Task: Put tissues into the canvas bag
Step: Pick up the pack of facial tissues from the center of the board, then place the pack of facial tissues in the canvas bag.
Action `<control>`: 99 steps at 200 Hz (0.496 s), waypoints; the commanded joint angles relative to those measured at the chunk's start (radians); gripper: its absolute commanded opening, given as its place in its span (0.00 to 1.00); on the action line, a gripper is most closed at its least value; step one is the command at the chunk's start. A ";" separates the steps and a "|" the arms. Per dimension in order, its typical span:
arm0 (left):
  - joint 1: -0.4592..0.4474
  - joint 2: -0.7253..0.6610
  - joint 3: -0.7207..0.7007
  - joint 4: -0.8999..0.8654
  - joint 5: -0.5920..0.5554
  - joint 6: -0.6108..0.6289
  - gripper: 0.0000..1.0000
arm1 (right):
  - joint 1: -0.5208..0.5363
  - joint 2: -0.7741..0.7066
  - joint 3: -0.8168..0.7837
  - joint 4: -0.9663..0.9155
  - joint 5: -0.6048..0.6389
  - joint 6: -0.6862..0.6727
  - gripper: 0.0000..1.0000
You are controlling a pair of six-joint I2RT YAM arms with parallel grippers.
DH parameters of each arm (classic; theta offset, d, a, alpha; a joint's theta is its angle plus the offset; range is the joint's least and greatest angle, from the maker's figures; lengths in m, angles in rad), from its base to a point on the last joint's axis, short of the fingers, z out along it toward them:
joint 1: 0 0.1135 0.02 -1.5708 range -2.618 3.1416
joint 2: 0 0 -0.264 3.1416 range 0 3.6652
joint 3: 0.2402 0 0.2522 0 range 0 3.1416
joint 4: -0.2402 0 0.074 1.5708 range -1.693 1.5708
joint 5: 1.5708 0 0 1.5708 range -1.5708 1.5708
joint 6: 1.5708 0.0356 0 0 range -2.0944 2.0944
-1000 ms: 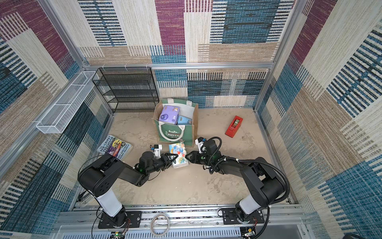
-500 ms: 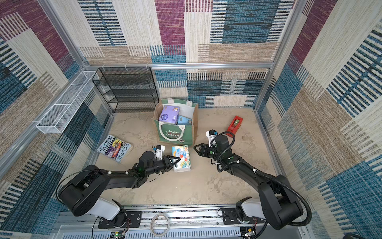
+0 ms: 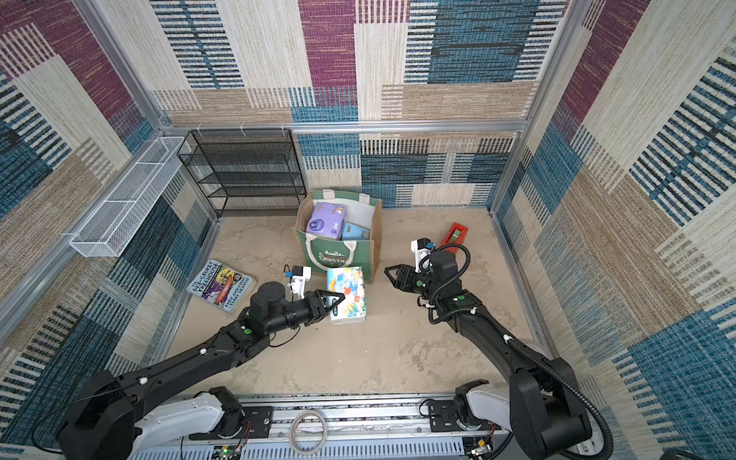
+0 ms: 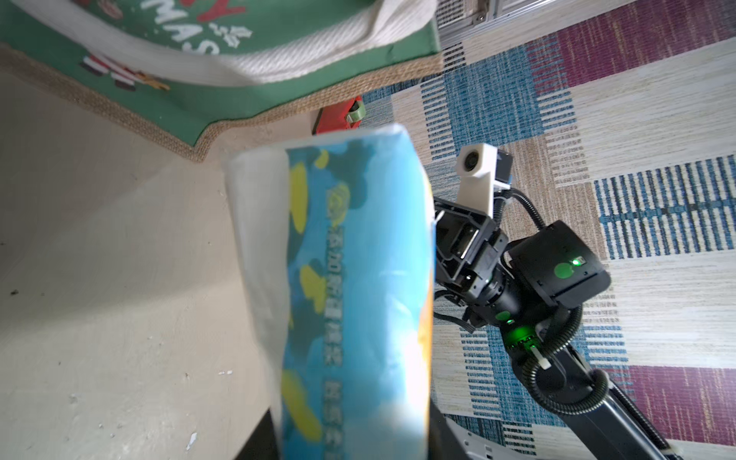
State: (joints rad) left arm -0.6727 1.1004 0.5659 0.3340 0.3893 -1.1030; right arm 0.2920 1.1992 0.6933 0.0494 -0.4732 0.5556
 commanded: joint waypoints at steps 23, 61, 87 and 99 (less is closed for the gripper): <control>0.007 -0.059 0.162 -0.249 -0.036 0.117 0.47 | -0.002 0.002 0.047 0.000 -0.036 -0.011 0.55; 0.087 0.006 0.383 -0.389 0.059 0.224 0.48 | -0.002 0.003 0.077 -0.003 -0.034 -0.017 0.55; 0.159 0.102 0.537 -0.442 0.140 0.280 0.47 | -0.003 0.008 0.082 0.006 -0.039 -0.017 0.55; 0.175 0.156 0.624 -0.493 0.151 0.336 0.47 | -0.003 0.004 0.081 0.011 -0.039 -0.016 0.55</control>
State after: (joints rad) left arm -0.5259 1.1877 1.0683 -0.0639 0.4610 -0.8955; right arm 0.2890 1.2049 0.7673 0.0376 -0.4984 0.5442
